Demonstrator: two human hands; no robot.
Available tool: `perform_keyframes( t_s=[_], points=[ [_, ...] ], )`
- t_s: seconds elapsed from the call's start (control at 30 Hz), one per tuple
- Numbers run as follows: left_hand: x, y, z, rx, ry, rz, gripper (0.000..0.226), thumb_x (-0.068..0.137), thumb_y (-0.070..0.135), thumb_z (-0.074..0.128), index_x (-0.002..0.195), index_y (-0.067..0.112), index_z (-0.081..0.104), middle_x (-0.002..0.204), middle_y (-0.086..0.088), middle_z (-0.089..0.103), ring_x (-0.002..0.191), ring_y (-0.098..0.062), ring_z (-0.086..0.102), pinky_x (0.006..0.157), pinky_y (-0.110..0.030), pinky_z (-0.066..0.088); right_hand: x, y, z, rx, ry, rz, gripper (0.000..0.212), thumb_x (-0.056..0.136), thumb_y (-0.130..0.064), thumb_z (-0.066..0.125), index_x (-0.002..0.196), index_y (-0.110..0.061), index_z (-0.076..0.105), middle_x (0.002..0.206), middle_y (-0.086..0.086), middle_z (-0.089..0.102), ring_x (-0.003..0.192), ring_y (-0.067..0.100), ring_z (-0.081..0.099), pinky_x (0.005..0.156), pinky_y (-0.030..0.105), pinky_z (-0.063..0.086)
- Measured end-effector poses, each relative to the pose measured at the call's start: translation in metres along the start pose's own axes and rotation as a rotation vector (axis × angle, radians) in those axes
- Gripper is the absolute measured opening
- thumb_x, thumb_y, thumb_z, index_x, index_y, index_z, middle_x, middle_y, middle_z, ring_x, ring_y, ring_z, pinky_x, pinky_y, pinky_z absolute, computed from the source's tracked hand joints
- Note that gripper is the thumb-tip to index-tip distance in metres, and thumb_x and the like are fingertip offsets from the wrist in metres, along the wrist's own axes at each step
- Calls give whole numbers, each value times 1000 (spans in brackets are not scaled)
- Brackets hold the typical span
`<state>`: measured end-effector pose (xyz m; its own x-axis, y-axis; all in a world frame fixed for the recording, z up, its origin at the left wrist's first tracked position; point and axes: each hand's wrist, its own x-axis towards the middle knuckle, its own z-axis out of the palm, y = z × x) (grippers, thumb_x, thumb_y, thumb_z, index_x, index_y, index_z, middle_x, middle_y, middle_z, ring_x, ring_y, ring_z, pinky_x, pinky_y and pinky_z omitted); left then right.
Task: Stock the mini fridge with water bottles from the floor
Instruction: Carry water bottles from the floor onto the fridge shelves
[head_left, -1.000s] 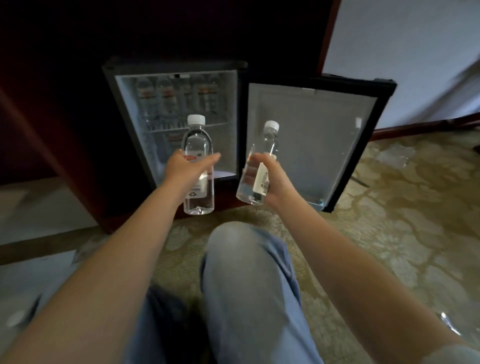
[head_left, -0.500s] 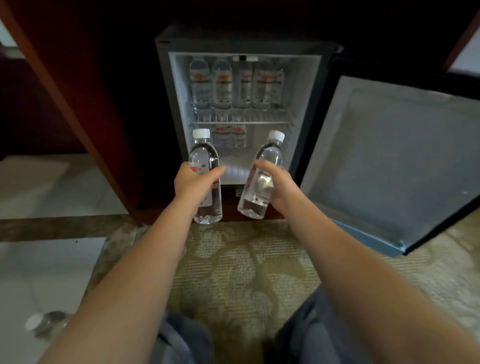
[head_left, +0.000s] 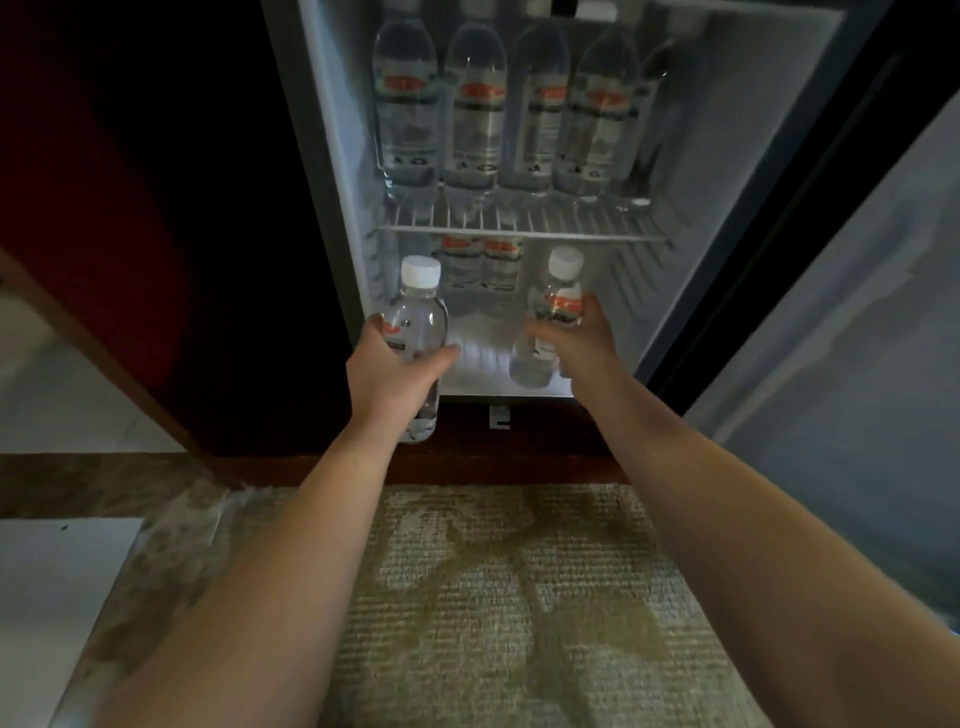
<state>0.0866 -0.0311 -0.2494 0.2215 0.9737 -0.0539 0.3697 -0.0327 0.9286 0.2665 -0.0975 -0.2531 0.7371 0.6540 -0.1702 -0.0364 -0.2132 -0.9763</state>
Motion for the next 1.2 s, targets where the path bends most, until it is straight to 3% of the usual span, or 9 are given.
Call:
perform_keyframes(
  t_s=[0.13, 0.2, 0.4, 0.63, 0.77, 0.9, 1.03, 1.13, 1.2],
  points=[
    [15, -6, 23, -37, 30, -16, 63, 67, 32, 82, 119, 16, 51, 105, 3, 59, 92, -14, 56, 69, -19, 40, 51, 19, 3, 40, 43, -21, 51, 69, -6, 81, 112, -14, 54, 100, 6, 66, 93, 26, 67, 70, 36, 56],
    [23, -10, 36, -65, 43, -17, 61, 68, 31, 82, 118, 16, 51, 104, 3, 60, 93, -14, 58, 73, -22, 41, 73, 25, 2, -2, 59, -14, 55, 69, -11, 83, 116, -17, 55, 108, 8, 65, 93, 26, 68, 66, 37, 58],
    [45, -21, 58, -93, 86, 33, 53, 71, 25, 81, 115, 17, 52, 97, 9, 57, 86, -7, 55, 69, -17, 39, 128, 47, -2, -92, 29, -47, 58, 75, -25, 79, 122, -29, 45, 112, 0, 63, 98, 21, 65, 83, 49, 56],
    [51, -37, 71, -76, 79, 88, 47, 70, 24, 81, 104, 23, 49, 94, 10, 59, 90, -12, 59, 73, -21, 43, 175, 47, 14, -140, 76, -176, 70, 84, -14, 72, 139, -15, 28, 105, -7, 50, 101, 15, 54, 86, 32, 49],
    [51, -41, 77, -81, 60, 102, 50, 68, 26, 83, 105, 24, 50, 93, 11, 59, 87, -9, 60, 73, -22, 46, 192, 47, 21, -253, 105, -200, 71, 83, -26, 72, 142, -22, 33, 131, 8, 52, 117, 24, 54, 86, 23, 39],
    [51, -47, 78, -62, 63, 87, 52, 67, 26, 84, 106, 21, 50, 96, 7, 60, 87, -11, 61, 70, -20, 46, 195, 48, 25, -312, 67, -230, 71, 87, -30, 67, 145, -28, 28, 135, 5, 54, 121, 21, 53, 93, 26, 40],
    [51, -48, 74, -47, 64, 72, 49, 69, 26, 82, 103, 22, 48, 98, 5, 59, 91, -14, 59, 76, -25, 45, 185, 49, 26, -211, 55, -179, 68, 75, -38, 77, 134, -24, 44, 119, -6, 63, 105, 11, 60, 90, 33, 51],
    [52, -47, 70, -59, 77, 53, 48, 69, 26, 82, 104, 18, 50, 100, 3, 60, 91, -13, 58, 72, -19, 43, 158, 52, 25, -91, 184, -140, 41, 86, -15, 68, 121, -13, 48, 101, -3, 60, 98, 15, 58, 82, 28, 48],
    [52, -47, 70, -105, 78, 13, 48, 68, 26, 82, 104, 17, 52, 100, 4, 63, 91, -13, 60, 75, -22, 46, 131, 56, 26, -56, 243, -169, 33, 90, -10, 59, 121, -9, 49, 106, 4, 59, 100, 19, 58, 86, 29, 48]
  ],
)
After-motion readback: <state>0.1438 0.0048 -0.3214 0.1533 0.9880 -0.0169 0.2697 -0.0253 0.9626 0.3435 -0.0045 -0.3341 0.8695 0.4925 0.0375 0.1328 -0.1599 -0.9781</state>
